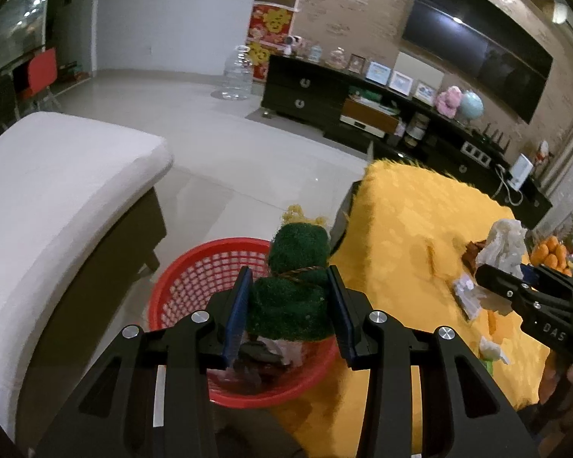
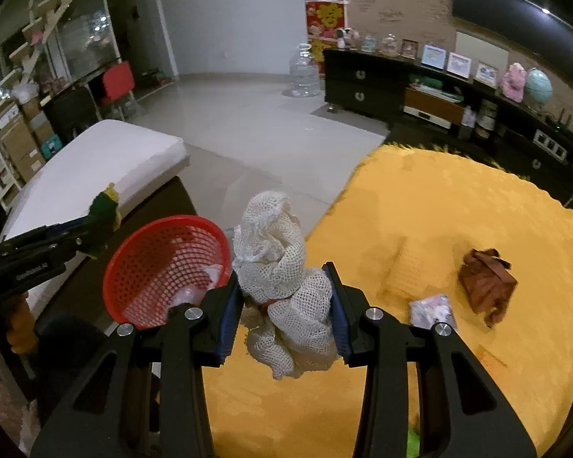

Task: Collect trash
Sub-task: 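Carry the green sleeve and white mesh sleeves to the red basket with both grippers, then open both grippers over the red basket to drop the sleeves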

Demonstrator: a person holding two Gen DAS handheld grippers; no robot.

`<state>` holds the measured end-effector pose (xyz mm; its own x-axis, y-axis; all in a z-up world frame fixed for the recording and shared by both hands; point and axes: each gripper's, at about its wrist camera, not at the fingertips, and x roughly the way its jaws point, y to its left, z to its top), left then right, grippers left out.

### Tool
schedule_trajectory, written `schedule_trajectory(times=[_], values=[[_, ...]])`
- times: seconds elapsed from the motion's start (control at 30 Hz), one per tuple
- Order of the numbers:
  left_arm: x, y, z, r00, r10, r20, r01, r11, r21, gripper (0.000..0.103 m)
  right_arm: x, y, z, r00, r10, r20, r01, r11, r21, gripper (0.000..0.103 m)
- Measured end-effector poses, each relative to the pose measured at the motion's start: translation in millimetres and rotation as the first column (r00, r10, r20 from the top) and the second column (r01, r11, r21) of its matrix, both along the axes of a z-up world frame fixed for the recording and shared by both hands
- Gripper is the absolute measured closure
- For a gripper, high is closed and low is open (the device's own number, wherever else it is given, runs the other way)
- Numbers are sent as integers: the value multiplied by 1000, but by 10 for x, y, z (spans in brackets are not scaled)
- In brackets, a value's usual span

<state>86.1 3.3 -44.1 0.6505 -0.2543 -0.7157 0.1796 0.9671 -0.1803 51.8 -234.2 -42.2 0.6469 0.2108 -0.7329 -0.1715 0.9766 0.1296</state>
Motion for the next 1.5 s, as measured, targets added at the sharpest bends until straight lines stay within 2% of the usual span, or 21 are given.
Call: schedule_trajectory(times=[0.37,0.8,0.9,1.03,1.13,1.3,1.5], values=[[79,305,-174,997,64,-45,-64,998,4,65,226,540,23,994,110,-23,-110,994,26,63],[180,445,-436,990,81,-119,-81,997,3,65,615,1037,-293,969,197,-151,-184,978,99,63],[193,491,-467,988,85,-131,-86,996,-6,64,647,1121,-335,965,206,-164,-191,976,102,62],[214,543,-505,985,90,-148,-93,995,-17,63,679,1137,-395,961,212,-180,-191,974,124,50],[221,562,-526,983,86,-163,-92,995,-28,60,713,1148,-430,959,210,-190,-185,972,144,43],[220,552,-507,984,80,-160,-88,995,-46,45,658,1087,-428,963,197,-185,-172,974,147,42],[200,494,-464,986,78,-146,-85,996,-41,38,570,901,-405,973,159,-166,-138,982,131,39]])
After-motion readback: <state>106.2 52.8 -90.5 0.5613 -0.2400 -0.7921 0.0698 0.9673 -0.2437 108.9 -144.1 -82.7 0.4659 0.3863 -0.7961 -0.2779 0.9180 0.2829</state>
